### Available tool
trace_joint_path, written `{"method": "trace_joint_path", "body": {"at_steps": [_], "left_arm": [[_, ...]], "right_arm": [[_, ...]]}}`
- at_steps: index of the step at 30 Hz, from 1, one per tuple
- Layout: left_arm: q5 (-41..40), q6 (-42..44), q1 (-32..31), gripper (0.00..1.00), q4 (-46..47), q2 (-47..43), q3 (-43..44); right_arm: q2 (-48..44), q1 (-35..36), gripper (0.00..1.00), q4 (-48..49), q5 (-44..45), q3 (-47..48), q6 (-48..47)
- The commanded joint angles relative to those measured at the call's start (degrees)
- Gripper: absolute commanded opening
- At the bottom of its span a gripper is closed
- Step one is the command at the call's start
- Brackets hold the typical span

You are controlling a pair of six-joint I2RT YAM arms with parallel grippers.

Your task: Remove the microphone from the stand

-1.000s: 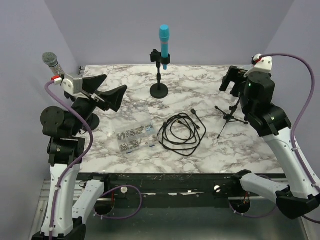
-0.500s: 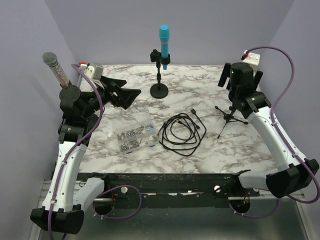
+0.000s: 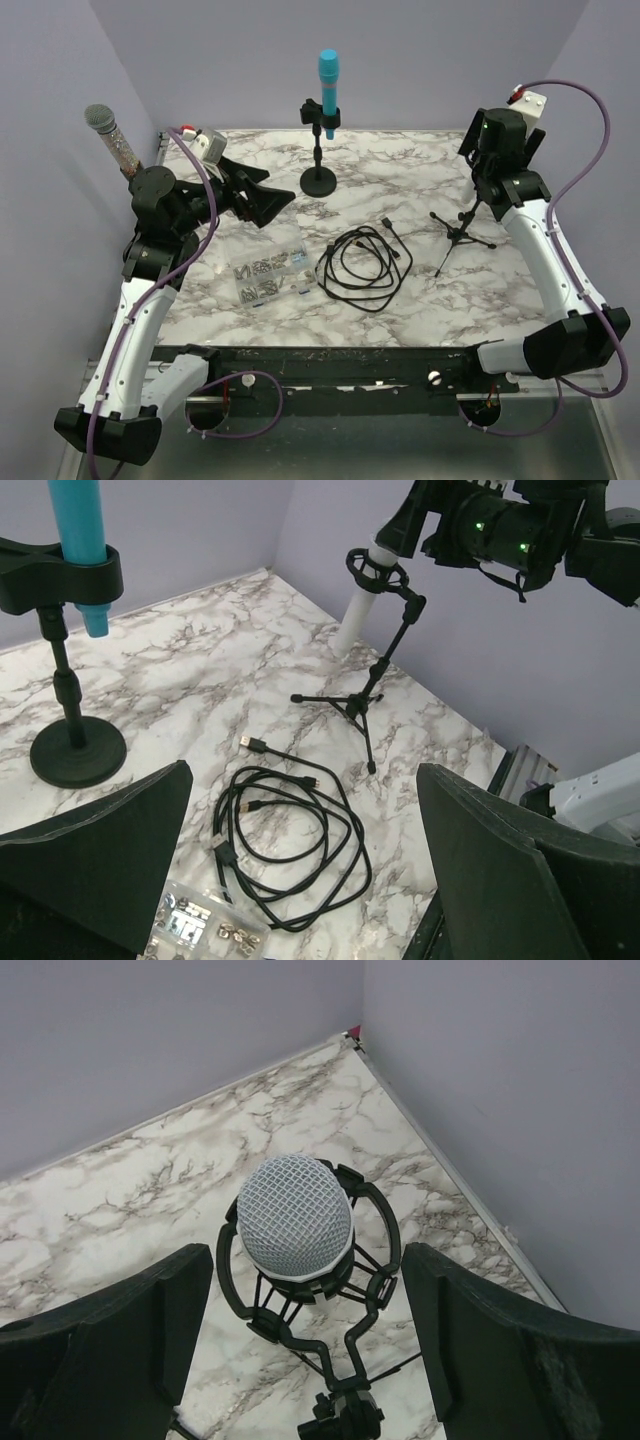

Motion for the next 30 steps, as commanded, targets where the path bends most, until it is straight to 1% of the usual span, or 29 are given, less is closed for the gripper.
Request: {"method": "trace_joint_path", "body": {"at_steps": [1,10,17,27,29,30], "left_arm": [[0.0,1.9,-1.0,0.99,-1.5,0.3,1.7],[-1.7,3.7,-2.5,0.99,-3.5,0.9,2.3],[-2.2,4.2,-3.3,0.99,-4.1,1.0,2.5],[-2.3,4.5,-3.9,0.99,-4.6,1.3,2.6],[-2.3,4.5,-3.9,0.99,-4.5,1.4,2.6],[-2.3,4.5,-3.9,0.99,-4.6,1.4,2.6]], "right_arm": [[1.8,-0.5,0.84,3.9,-1.3,1.7,-1.9],[3.9,-1.4,0.69,6.0,-2.1,1.4,-3.0],[4.1,-1.4,0.66,7.1,-1.0,0.4,-4.0],[4.1,-1.4,0.46,7.2,-0.8,1.0,-5.7],[3.9,-1.4,0.44,7.1,-0.6,1.5,-6.1],[3.7,-1.4,0.41,7.0,-0.7,1.8,-6.3]]}}
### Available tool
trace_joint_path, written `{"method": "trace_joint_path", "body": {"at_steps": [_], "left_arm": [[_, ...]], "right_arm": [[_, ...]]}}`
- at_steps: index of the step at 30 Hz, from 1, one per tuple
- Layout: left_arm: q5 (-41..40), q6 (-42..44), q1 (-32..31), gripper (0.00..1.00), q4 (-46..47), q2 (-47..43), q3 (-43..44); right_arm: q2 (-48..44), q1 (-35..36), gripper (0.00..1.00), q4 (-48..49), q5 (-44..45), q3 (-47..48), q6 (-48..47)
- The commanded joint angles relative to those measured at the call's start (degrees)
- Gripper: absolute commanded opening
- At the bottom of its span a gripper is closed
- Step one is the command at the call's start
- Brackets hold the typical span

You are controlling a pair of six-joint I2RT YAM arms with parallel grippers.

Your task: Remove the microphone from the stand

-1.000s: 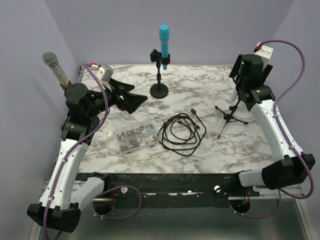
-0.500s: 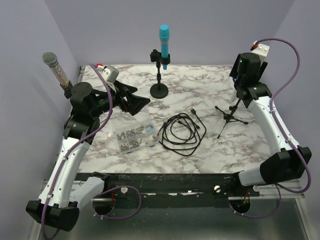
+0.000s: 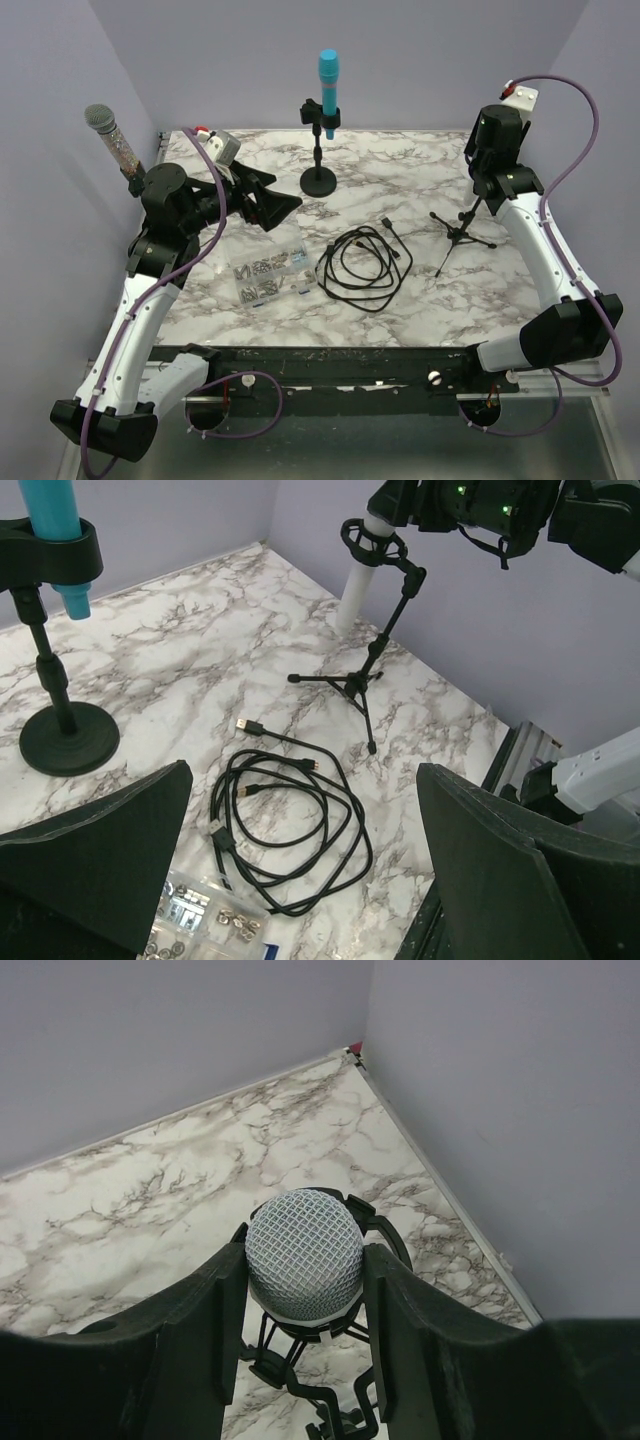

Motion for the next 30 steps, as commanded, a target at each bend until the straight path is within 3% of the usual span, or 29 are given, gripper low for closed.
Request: {"method": "trace_joint_path", "body": {"at_steps": [1,17,30], "left_arm": [[-1.0,0.9,-0.4,0.99,-0.7,0.2,1.5],[-0.9,0.5,-0.6,0.99,-0.6,0.5,1.5],[-0.2,0.4,-0.9,0.99,-0.6,1.0,1.6]], "right_arm": [[0.0,-0.3,0.39,1.4,0.8,2.1,-1.6],[-2.8,-0.3,0.11,-5.1,-1.3,13.1,-3.2],[-5.0,-0.3,0.03,-9.2,-3.7,22.2,-3.0]]}}
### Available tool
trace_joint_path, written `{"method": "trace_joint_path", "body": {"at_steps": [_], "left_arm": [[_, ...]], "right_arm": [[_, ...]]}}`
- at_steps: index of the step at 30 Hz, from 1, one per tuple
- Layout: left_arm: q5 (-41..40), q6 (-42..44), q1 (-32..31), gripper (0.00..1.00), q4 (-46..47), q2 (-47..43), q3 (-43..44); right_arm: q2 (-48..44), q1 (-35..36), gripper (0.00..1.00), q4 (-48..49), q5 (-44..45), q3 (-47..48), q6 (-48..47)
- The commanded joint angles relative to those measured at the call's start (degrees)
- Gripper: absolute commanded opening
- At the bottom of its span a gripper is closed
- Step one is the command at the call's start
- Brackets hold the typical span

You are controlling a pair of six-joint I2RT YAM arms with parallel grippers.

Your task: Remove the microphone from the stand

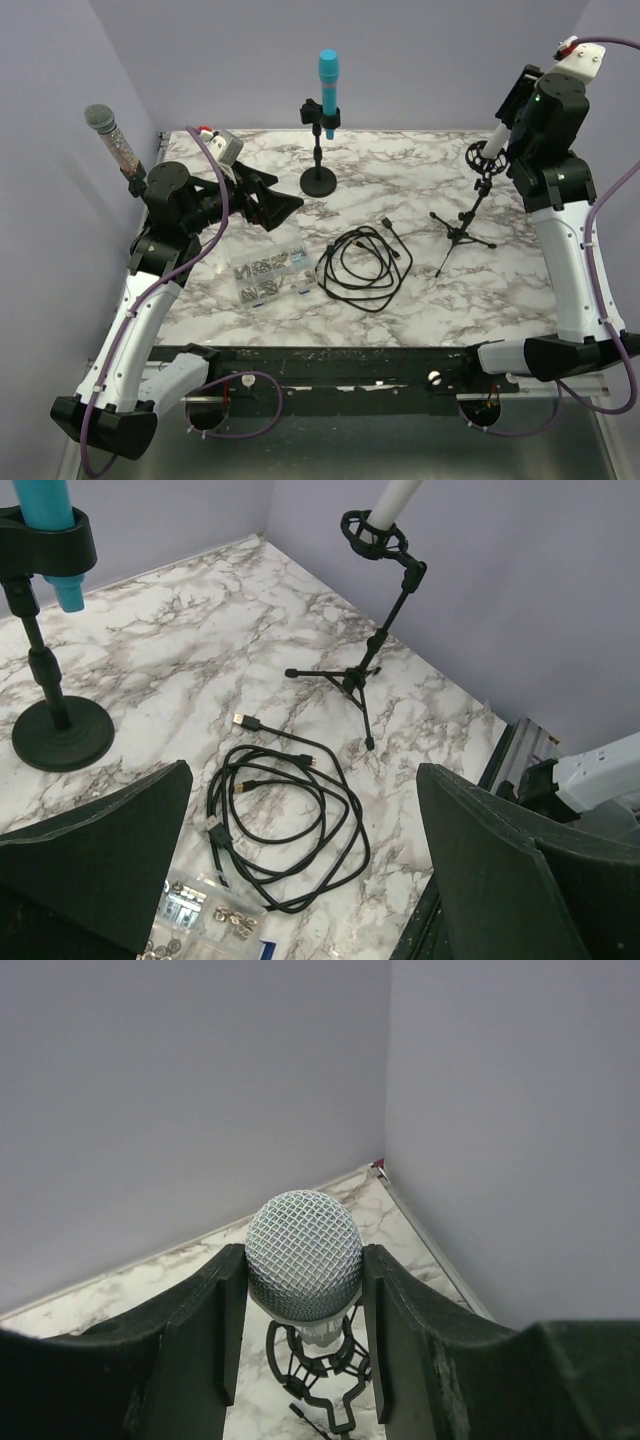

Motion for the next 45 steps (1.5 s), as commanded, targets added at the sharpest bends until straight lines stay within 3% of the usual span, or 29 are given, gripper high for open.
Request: {"method": "trace_joint_path", "body": {"at_steps": [1,10,17,25,32,38,45], "left_arm": [[-0.2,0.4,-0.7,0.99,-0.3,0.3,1.6],[0.3,0.4,-0.8,0.99,-0.5,0.5,1.8],[-0.4,0.8,-0.8,0.99,-1.1,0.3,2.0],[-0.6,0.8,-0.8,0.99,-1.1,0.5,1.9],[-0.7,0.6,-0.7,0.99,-1.2,0.9,1.9],[-1.3,0.5,-0.9,0.99,-1.4,1.2,1.9],[-2.2,0.4,-1.6,0.99,-1.6,2.2,1.8]], "right_arm": [[-1.6,-0.2,0.02,-1.6,-2.0,4.0,-0.4],[-2.8,-0.2,0.01,-0.5,-9.8,7.5,1.6],[-2.6,-0.2,0.01,1.0,-26.2,6.1,7.5],[3.9,0.2,0.01,-0.2,-42.8,4.0,13.3],[12.4,7.1,0.01,-2.9,-39.5,3.7,12.5],[24.7,8.7,0.01,-8.3,-30.1,10.6,12.1],[37.0,8.7,0.01,-11.9,-28.3,20.6,12.8]]}}
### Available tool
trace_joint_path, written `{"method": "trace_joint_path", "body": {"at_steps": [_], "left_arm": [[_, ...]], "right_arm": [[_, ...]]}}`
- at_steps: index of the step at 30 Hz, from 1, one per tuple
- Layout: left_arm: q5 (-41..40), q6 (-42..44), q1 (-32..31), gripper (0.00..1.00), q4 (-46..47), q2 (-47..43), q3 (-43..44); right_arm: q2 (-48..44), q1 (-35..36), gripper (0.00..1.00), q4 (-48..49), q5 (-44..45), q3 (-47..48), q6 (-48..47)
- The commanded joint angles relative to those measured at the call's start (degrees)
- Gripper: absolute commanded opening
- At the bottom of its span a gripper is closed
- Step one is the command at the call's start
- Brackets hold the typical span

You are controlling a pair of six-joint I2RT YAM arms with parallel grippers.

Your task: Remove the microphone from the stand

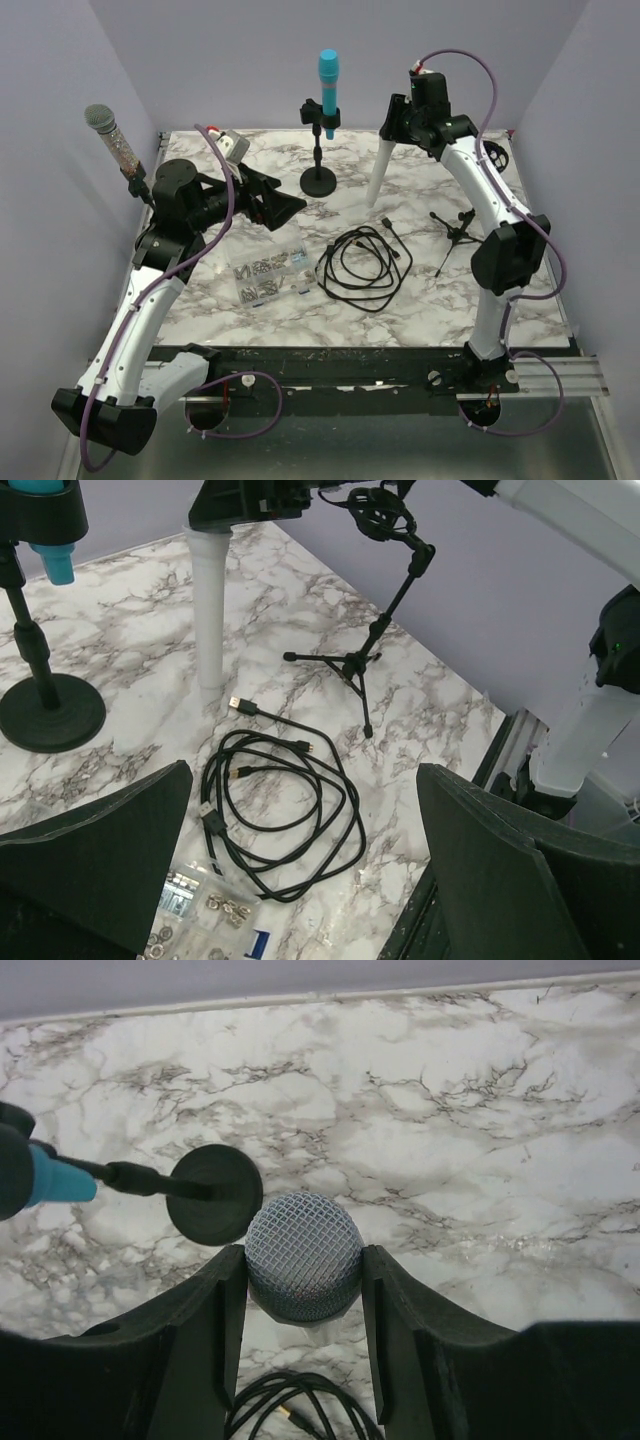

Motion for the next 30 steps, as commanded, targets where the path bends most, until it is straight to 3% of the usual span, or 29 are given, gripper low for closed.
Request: {"method": "trace_joint_path", "body": {"at_steps": [1,11,17,23,30], "left_arm": [[-1.4,0.3,-0.7,0.99,-0.1,1.1,1.8],[-2.0,0.7,-2.3,0.99,-0.8,2.7,2.0],[-2.6,1.1,-2.9,0.99,-1.3,3.1,2.2],[-2.7,1.2,-3.5,0.99,-1.8,3.5,2.4],[-3.5,1.5,-4.4,0.99,-2.4,4.3,2.5]], "right_arm": [[6.3,-0.3,0.01,-4.4,4.0,9.5,0.5],[19.9,-0.4,0.01,-8.2,6.7,20.9,0.6],[23.1,-0.4,0.01,-3.6,9.2,19.8,0.5],[25.2,-0.4,0.01,7.0,12.5,15.3,0.0],[33.2,-0.4,0.01,8.6,13.9,22.1,0.2]]}}
